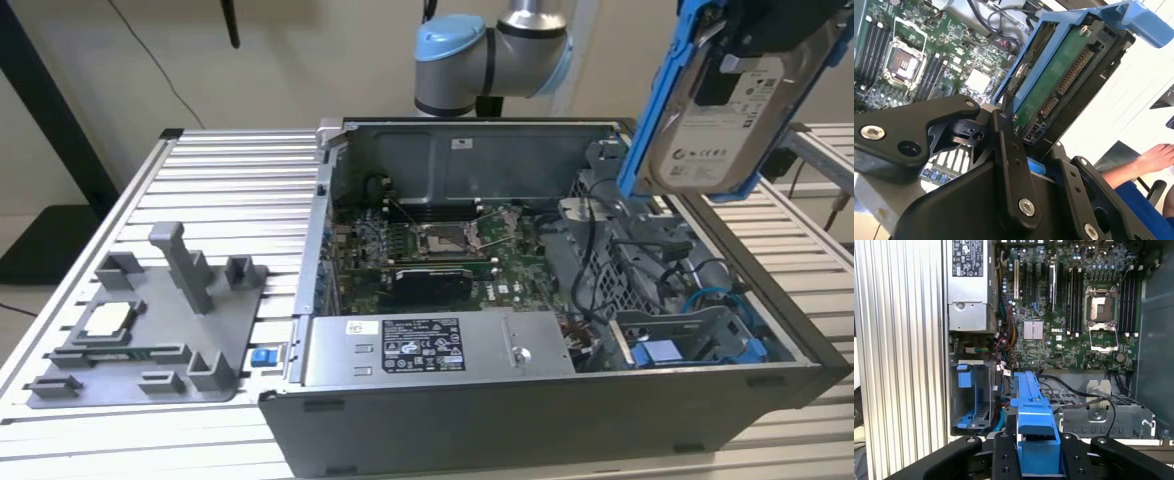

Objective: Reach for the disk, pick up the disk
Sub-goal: 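Pick up the disk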

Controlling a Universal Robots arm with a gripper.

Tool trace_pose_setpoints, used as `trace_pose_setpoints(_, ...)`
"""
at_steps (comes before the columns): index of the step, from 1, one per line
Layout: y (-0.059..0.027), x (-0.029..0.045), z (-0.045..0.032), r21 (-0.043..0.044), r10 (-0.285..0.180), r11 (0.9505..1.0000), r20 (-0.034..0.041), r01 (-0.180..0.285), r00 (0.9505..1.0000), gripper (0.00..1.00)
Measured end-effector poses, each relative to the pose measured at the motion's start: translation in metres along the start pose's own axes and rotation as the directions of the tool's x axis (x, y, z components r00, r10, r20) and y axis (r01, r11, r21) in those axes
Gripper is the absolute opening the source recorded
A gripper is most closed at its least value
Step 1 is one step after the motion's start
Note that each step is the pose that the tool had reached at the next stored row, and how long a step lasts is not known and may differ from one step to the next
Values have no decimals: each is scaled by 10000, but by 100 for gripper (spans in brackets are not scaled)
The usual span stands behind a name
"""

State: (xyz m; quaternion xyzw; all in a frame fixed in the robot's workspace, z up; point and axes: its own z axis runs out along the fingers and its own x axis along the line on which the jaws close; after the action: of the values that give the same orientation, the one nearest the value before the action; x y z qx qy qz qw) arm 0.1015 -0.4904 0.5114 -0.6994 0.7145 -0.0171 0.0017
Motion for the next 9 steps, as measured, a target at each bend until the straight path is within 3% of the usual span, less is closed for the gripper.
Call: trace_pose_setpoints(9,6,253,38,0,0,10000,-15,0,10000,0)
